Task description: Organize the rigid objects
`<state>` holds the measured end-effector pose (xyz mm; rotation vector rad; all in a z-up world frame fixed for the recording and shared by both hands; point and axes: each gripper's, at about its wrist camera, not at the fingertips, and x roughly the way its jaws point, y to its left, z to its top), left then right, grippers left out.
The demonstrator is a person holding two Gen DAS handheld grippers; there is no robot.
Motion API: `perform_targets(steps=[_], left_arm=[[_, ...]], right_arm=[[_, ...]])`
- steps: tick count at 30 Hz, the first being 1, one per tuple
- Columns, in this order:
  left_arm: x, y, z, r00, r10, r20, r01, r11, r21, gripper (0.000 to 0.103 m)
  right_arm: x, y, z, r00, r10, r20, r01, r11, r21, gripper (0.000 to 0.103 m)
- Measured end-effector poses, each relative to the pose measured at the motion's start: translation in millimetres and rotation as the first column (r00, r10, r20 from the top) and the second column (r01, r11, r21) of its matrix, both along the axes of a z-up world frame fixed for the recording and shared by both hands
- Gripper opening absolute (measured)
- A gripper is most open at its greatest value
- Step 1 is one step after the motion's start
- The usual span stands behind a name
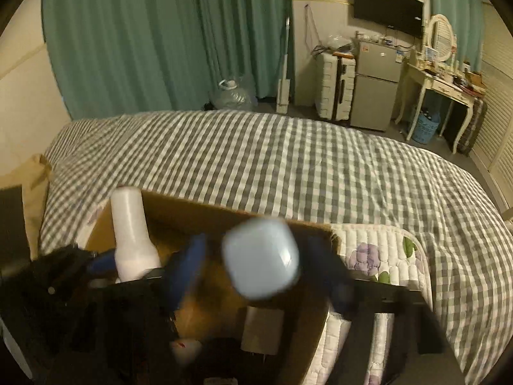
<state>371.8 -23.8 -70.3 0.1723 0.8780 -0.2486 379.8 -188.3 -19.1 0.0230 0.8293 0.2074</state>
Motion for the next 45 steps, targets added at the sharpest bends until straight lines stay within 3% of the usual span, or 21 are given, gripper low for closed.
perform_targets(steps=[2,7,12,17,21,23,25,28,31,36,41,45], left_arm=[[-8,2,11,0.999,0.026,0.033,-0.027,0.999,0.027,0.099],[-37,10,54,0.996,0.046,0.079,-0.047,0.999,0.009,0.099],[-84,25,127,0.981,0.071,0.180,-0.067,0.997,-0.029,0.102],[-142,45,189,0.950,0.116,0.291,-0.102,0.993,-0.064,0.103],[-185,62,214,0.930,0.143,0.340,-0.117,0.988,-0.096,0.103],[-203,69,219,0.923,0.148,0.356,-0.115,0.987,-0.113,0.103],[-219,73,222,0.914,0.150,0.378,-0.114,0.987,-0.116,0.103],[-244,80,221,0.888,0.174,0.425,-0.127,0.983,-0.135,0.103],[-257,84,212,0.880,0.188,0.435,-0.133,0.979,-0.154,0.103],[-276,86,182,0.853,0.222,0.471,-0.161,0.973,-0.167,0.103],[-272,76,141,0.839,0.214,0.500,-0.152,0.975,-0.163,0.103],[-261,70,109,0.862,0.217,0.458,-0.161,0.974,-0.159,0.103]], right_arm=[[-3,0,10,1.000,-0.029,0.011,0.029,1.000,-0.009,0.086],[-27,-9,49,0.997,-0.070,0.030,0.071,0.997,-0.029,0.086],[-78,-21,119,0.991,-0.093,0.098,0.097,0.995,-0.033,0.086],[-135,-25,182,0.976,-0.124,0.181,0.135,0.990,-0.048,0.088],[-184,-27,223,0.958,-0.133,0.253,0.152,0.987,-0.057,0.095],[-204,-28,234,0.952,-0.140,0.274,0.163,0.985,-0.063,0.103],[-222,-28,241,0.949,-0.153,0.275,0.180,0.981,-0.077,0.103],[-254,-25,242,0.944,-0.147,0.296,0.177,0.981,-0.078,0.103],[-281,-22,230,0.933,-0.128,0.337,0.155,0.986,-0.057,0.103],[-317,-22,174,0.912,-0.150,0.381,0.174,0.984,-0.029,0.103],[-320,-14,123,0.903,-0.110,0.416,0.124,0.992,-0.005,0.103],[-305,-13,95,0.903,-0.102,0.418,0.127,0.991,-0.033,0.103]])
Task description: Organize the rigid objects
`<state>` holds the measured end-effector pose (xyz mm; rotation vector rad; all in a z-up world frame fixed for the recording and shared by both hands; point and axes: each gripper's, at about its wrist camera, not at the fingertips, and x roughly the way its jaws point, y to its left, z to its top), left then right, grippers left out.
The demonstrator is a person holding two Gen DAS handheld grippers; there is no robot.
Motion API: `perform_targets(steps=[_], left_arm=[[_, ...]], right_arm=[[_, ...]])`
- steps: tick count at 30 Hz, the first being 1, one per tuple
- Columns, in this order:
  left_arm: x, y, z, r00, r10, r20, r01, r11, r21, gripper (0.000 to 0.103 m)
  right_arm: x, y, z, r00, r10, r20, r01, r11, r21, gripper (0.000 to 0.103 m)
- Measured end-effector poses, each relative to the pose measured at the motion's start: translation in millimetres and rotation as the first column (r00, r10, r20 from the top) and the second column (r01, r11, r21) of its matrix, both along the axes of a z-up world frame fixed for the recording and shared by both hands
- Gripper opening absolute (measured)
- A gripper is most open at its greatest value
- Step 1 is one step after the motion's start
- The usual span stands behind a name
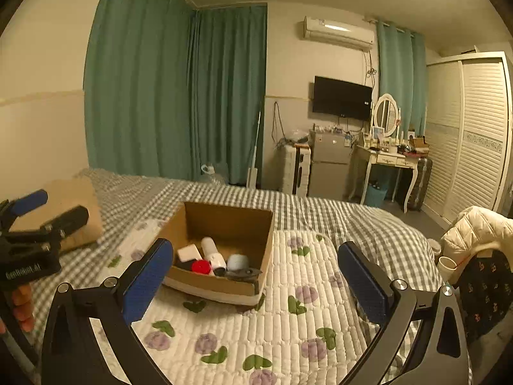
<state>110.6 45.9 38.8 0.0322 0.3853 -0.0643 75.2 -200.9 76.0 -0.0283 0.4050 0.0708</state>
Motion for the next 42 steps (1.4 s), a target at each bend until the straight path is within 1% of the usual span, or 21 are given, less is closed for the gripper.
perform_targets(steps=[3,5,7,11,14,16,20,26,30,32,34,38,42], left_arm=[[2,-1,-17,1.000,-0.006,-0.018,0.005,1.000,-0.021,0.103],[4,0,-28,0.999,-0.003,-0.034,0.003,1.000,-0.025,0.103],[5,0,-36,0.999,-0.005,-0.052,0.004,1.000,-0.019,0.103],[5,5,-42,0.997,-0.006,-0.076,0.004,1.000,-0.028,0.103],[2,4,-43,0.999,0.007,-0.051,-0.007,1.000,-0.005,0.103],[2,5,-43,0.999,0.004,-0.047,-0.005,1.000,-0.007,0.103],[4,6,-43,0.998,-0.008,-0.062,0.006,1.000,-0.020,0.103],[3,3,-41,0.998,-0.019,-0.064,0.018,1.000,-0.016,0.103],[5,1,-44,0.996,-0.032,-0.081,0.031,0.999,-0.010,0.103],[5,-1,-45,0.996,-0.030,-0.082,0.030,1.000,-0.003,0.103],[4,-1,-45,0.996,-0.031,-0.089,0.030,0.999,-0.013,0.103],[5,-2,-46,0.995,-0.017,-0.100,0.017,1.000,0.002,0.103],[3,0,-45,0.995,0.002,-0.095,-0.002,1.000,0.006,0.103]], right_arm=[[7,-2,-13,1.000,-0.008,0.005,0.007,1.000,0.004,0.103],[16,-1,-24,0.999,-0.032,-0.014,0.032,0.999,-0.007,0.103],[22,-2,-33,0.999,-0.027,-0.036,0.027,1.000,0.005,0.103],[30,-3,-45,0.998,-0.008,-0.063,0.010,0.999,0.033,0.103],[30,-1,-51,0.997,0.011,-0.071,-0.006,0.998,0.058,0.103],[29,0,-55,0.997,0.008,-0.074,-0.003,0.998,0.060,0.103],[27,2,-58,0.997,0.012,-0.078,-0.008,0.999,0.049,0.103],[26,4,-60,0.996,0.024,-0.088,-0.019,0.998,0.060,0.103],[23,7,-56,0.997,0.029,-0.075,-0.025,0.998,0.055,0.103],[23,6,-55,0.997,0.029,-0.070,-0.024,0.998,0.061,0.103],[22,5,-55,0.997,0.026,-0.071,-0.021,0.998,0.065,0.103],[22,5,-55,0.997,0.024,-0.073,-0.019,0.998,0.062,0.103],[22,4,-55,0.997,0.020,-0.073,-0.016,0.998,0.061,0.103]])
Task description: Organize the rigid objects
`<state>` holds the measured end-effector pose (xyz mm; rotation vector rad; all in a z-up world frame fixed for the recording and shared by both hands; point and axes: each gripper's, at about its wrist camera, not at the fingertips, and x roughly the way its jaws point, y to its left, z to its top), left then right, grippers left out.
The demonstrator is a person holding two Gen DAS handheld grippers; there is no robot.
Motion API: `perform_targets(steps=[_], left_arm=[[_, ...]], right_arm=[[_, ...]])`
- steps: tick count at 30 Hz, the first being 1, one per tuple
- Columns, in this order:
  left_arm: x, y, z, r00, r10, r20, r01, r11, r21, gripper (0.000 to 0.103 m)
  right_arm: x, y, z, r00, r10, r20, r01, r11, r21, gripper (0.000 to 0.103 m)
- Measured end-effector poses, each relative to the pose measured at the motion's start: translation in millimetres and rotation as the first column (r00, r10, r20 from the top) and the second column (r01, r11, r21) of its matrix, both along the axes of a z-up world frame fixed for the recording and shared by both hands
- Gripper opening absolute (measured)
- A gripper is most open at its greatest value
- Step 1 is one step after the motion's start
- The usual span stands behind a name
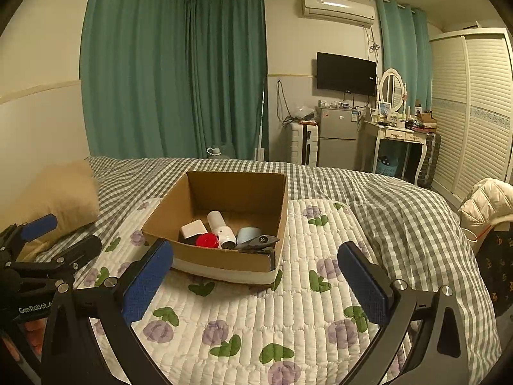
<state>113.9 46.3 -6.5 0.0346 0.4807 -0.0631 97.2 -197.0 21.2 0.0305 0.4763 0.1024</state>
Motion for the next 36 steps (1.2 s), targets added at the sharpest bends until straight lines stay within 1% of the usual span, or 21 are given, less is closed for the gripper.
perform_targets(steps=[8,10,15,36], left_arm=[[-2.1,0.1,3.1,1.000,0.022,0.010,-0.022,1.000,0.014,0.103],[-2.3,-1.9,3.7,1.000,0.026,0.011,-0.026,0.999,0.027,0.103],[-3.1,-4.6,4.8,1.000,0.021,0.015,-0.022,0.999,0.039,0.103],[-3.6,-1.4,2.2,1.000,0.025,0.007,-0.025,0.999,0.036,0.103]], right_arm=[[0.8,-1.4,-1.7,1.000,-0.002,-0.006,0.002,1.000,0.000,0.103],[0.6,-1.2,-1.8,1.000,-0.006,-0.006,0.006,1.000,-0.003,0.103],[1.3,-1.9,-3.3,1.000,-0.010,-0.013,0.010,1.000,-0.005,0.103],[2.8,1.3,-4.7,1.000,-0.006,-0.018,0.006,1.000,-0.002,0.103]])
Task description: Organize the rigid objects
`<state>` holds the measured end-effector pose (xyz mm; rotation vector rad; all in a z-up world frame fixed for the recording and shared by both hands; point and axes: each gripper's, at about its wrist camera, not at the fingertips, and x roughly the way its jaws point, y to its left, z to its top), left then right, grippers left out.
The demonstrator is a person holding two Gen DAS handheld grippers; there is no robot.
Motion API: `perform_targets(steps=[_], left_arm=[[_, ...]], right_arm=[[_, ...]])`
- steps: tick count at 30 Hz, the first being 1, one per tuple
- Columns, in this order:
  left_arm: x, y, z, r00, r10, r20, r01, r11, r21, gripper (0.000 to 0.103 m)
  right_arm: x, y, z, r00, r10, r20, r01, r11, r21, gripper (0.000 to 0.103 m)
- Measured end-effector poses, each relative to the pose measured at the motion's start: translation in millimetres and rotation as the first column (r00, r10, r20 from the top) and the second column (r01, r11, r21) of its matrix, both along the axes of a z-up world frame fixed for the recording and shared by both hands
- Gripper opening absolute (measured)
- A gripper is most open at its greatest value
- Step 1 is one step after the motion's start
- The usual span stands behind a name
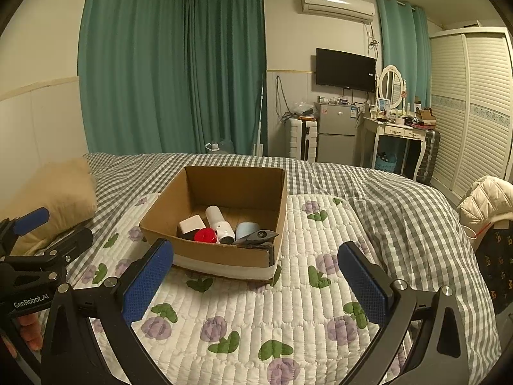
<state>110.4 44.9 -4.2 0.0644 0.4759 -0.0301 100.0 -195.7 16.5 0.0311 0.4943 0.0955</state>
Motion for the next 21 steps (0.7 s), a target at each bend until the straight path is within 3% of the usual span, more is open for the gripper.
perform_targets(steps=[21], left_arm=[[-4.4,-4.8,-4.0,1.000,-0.025,-0.006,0.025,1.000,-0.004,0.103]], right_arm=[[1.1,2.4,-4.0,1.000,0.013,-0.009,-0.013,1.000,0.009,0.103]])
